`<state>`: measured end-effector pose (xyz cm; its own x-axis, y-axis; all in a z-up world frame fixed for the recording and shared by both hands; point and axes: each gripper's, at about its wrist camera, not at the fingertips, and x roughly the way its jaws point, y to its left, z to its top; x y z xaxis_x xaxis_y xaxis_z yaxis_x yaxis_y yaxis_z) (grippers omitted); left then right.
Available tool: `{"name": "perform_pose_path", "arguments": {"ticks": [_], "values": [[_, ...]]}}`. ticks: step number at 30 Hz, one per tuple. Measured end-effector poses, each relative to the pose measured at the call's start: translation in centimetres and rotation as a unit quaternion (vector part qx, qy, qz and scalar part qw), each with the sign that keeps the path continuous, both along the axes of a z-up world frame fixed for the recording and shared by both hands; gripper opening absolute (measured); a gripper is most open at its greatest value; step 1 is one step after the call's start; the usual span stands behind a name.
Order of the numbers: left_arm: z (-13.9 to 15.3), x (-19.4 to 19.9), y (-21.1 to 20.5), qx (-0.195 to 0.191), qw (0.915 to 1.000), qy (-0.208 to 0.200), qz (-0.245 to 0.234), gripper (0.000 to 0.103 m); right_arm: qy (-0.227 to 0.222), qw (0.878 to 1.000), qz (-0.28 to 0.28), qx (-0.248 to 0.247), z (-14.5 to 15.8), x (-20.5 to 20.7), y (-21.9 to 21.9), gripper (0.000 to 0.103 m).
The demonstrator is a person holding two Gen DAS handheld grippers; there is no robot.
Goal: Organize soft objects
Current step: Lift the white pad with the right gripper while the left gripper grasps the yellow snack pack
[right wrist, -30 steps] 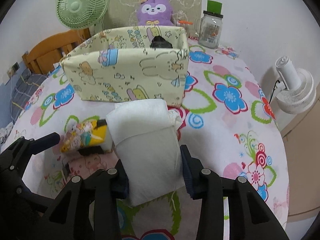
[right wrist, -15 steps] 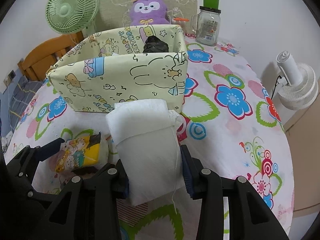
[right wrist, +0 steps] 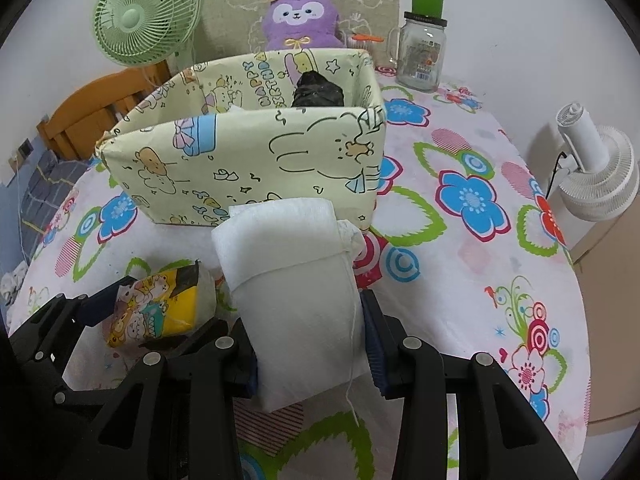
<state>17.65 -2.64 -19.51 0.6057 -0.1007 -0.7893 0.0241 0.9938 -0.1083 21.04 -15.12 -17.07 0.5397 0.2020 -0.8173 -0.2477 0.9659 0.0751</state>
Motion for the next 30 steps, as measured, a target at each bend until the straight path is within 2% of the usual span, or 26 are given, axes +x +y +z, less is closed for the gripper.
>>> {"name": "perform_pose_path", "arguments": {"ticks": [22,30], "values": [[5.0,-4.5,-1.7,0.030,0.9984,-0.046,-0.012,0.084,-0.057,0.998,-0.012,0.014,4.7,-5.4,-1.4,0.044],[6.3,-6.0,-2.1,0.029,0.9979,-0.054,-0.021,0.084,-0.064,0.997,-0.018,0.023,5.9,-7.1,-1.9,0.044]]}}
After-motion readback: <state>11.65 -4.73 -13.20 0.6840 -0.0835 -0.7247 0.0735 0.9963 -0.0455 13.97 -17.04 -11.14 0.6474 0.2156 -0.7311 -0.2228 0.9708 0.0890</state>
